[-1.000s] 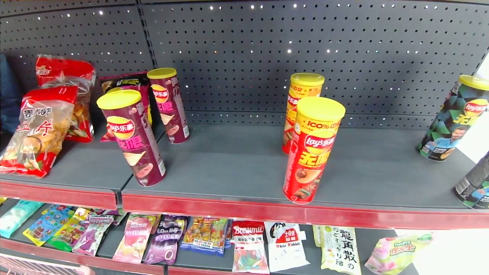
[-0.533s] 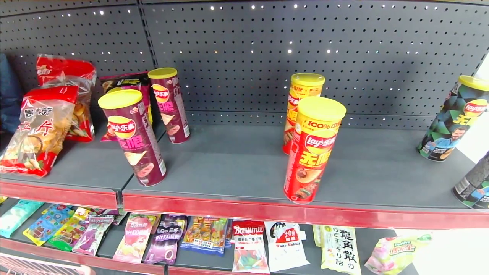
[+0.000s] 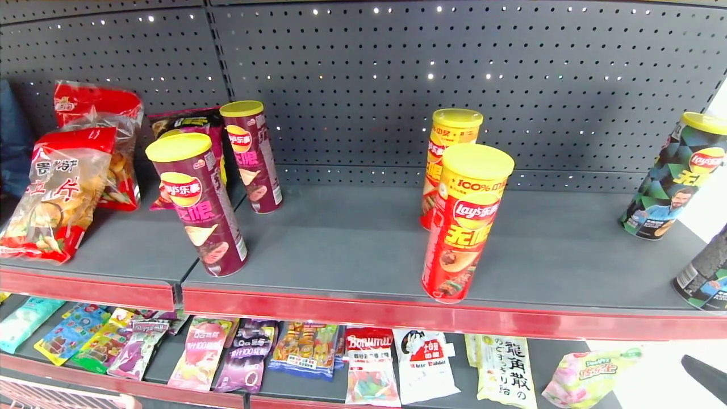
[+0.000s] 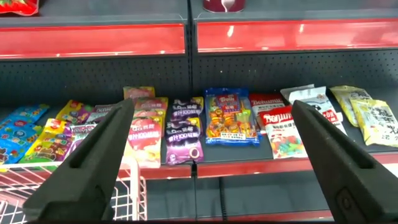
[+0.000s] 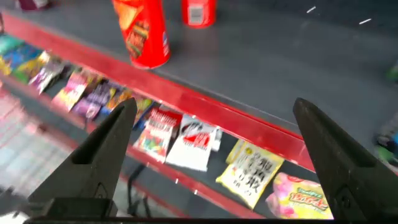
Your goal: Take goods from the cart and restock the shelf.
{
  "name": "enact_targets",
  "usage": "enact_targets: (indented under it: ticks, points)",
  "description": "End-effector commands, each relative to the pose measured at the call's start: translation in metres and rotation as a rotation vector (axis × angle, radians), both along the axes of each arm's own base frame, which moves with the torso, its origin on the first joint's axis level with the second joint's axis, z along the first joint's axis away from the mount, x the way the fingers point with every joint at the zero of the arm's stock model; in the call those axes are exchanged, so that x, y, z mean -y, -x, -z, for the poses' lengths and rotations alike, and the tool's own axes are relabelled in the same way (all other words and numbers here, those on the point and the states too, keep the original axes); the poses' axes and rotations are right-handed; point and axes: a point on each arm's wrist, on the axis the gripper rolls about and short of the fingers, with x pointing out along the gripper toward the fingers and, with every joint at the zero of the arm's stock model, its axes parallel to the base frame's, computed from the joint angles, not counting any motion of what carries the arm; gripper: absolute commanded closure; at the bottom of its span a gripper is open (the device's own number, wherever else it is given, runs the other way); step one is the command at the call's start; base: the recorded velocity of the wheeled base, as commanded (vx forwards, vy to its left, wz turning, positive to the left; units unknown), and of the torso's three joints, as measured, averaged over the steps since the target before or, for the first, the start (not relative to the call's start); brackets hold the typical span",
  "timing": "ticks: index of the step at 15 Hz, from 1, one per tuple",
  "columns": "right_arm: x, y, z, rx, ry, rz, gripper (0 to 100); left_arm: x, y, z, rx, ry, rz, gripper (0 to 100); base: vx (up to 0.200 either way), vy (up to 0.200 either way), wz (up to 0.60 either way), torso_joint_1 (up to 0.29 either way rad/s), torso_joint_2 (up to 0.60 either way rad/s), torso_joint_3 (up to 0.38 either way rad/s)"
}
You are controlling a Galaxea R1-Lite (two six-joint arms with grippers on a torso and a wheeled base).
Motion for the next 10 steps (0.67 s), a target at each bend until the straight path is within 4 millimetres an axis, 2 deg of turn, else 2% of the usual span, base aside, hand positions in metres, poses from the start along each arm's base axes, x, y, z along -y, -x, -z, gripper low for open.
enact_targets:
  ticks: [1, 7, 10]
  points:
    - [-0.015, -0.061, -0.001, -0.209, 0.051, -0.075, 0, 0.0, 0.0, 0.0, -0.004, 0.0, 0.0, 0, 0.0, 0.0, 0.0, 0.0, 0.0, 0.0]
    - [-0.038, -0.128, 0.007, -0.358, 0.168, 0.002, 0, 0.0, 0.0, 0.0, -0.004, 0.0, 0.0, 0, 0.0, 0.0, 0.0, 0.0, 0.0, 0.0]
    - [-0.044, -0.15, 0.009, -0.369, 0.188, 0.046, 0, 0.0, 0.0, 0.0, -0.004, 0.0, 0.0, 0, 0.0, 0.0, 0.0, 0.0, 0.0, 0.0]
